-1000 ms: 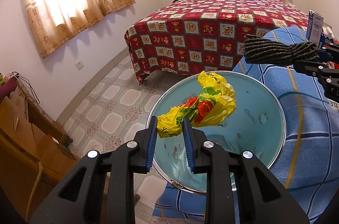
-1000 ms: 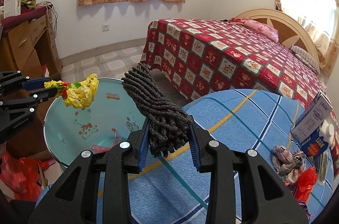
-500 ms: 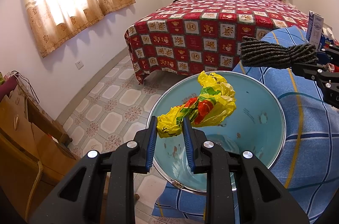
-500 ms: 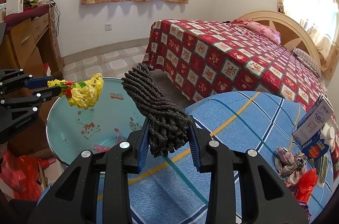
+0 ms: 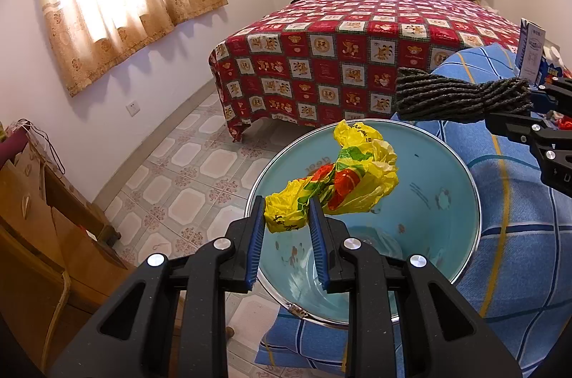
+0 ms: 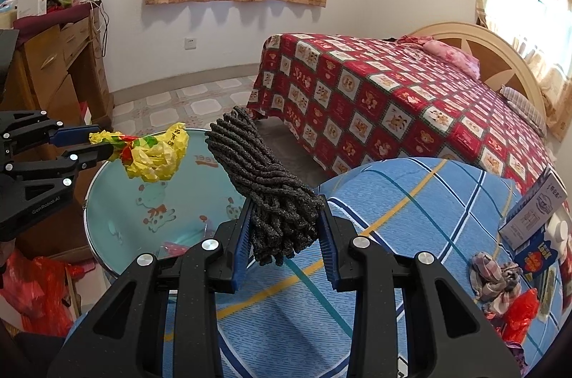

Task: Collect trash
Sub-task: 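Carry the wrapper and scrubber over the blue bin and release both, then move both open grippers back from the bin toward the table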

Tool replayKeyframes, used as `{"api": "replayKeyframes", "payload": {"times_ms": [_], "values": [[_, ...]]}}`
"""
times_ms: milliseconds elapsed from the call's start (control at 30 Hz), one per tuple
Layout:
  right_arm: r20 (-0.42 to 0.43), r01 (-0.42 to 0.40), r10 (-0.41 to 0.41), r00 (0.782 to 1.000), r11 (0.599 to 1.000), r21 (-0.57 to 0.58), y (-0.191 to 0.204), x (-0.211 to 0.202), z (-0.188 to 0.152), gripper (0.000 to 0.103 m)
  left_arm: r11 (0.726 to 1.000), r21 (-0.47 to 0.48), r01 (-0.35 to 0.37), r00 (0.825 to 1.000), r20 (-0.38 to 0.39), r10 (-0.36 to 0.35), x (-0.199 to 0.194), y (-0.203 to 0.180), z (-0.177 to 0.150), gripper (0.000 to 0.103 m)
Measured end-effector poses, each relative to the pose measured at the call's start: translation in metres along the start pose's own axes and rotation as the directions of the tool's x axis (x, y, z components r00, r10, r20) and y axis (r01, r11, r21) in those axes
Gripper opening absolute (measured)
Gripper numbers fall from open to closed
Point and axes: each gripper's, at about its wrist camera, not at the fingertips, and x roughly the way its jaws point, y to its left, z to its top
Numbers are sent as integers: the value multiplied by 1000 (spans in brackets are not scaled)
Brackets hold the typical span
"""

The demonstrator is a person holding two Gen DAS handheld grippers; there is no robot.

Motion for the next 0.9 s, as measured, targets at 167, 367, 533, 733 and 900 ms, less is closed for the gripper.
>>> {"api": "replayKeyframes", "payload": {"times_ms": [167, 367, 533, 733, 900], "values": [[-1, -1, 1, 1000, 1000, -6, 1, 1, 0, 34, 1000, -3, 1, 1000, -2, -1, 1, 1, 0, 25], [13, -8, 8, 1000, 1000, -1, 2, -2, 0, 63, 1000, -20, 13, 1000, -1, -13, 1, 3, -2, 44], [19, -13, 13, 1000, 1000, -13, 5, -2, -1, 66, 1000, -19, 21, 1000, 1, -21, 2, 0, -4, 51], [15, -18, 18, 1000, 1000, -6, 6, -2, -2, 67, 1000, -24, 14, 1000, 5, -14, 2, -1, -4, 56], [17, -18, 18, 1000, 1000, -6, 5, -2, -3, 67, 1000, -27, 13, 1000, 4, -12, 1, 0, -3, 56]]}}
